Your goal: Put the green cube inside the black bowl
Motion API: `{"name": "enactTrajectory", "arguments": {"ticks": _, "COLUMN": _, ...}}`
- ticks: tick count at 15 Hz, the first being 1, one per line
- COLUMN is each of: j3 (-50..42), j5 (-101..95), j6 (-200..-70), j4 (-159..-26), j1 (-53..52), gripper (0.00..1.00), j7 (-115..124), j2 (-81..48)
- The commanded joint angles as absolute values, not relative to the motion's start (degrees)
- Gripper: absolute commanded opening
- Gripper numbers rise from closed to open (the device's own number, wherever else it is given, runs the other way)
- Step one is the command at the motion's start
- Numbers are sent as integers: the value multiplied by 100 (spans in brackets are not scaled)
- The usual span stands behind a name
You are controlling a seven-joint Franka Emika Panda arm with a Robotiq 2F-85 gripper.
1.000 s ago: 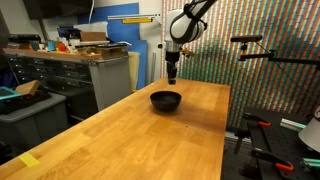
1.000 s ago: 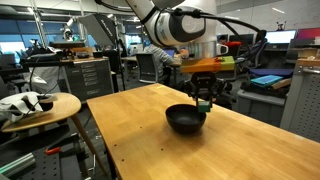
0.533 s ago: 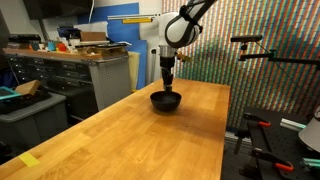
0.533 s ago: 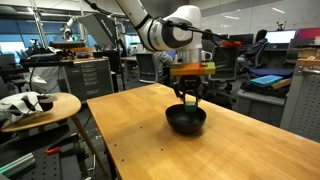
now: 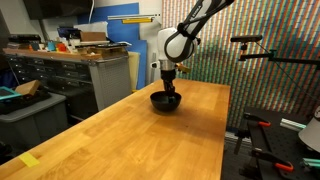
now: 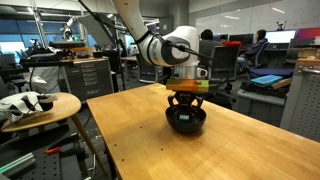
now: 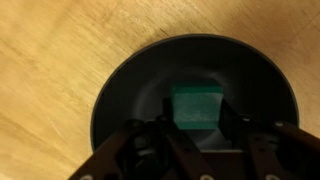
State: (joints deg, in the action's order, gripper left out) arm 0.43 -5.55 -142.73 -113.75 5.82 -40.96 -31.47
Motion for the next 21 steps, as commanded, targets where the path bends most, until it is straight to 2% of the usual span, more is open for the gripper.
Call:
{"name": "enactTrajectory", "arguments": {"ticks": 1, "j3": 166, "j5": -585, "j6": -14409, "j4": -11235, "j1": 630, "gripper": 78, "j7": -3835, "j2": -3304}}
{"name": "enactTrajectory", "arguments": {"ticks": 4, "j3": 245, "j5": -566, "j6": -14439, "j4": -11166, "j1": 636, "gripper": 99, "j7": -3723, "j2": -3276}}
{"name": "enactTrajectory", "arguments": {"ticks": 15, "j3": 161, "j5": -904, "j6": -13986, "j4": -11383, "j1": 475, "gripper": 100, "j7": -3411, "j2": -2226}}
{"name": "enactTrajectory", "arguments": {"ticks": 21, "j3": 3, "j5": -1428, "j6": -12534, "j4": -11286, "j1": 223, "gripper": 100, "j7": -2246, "j2": -1301}}
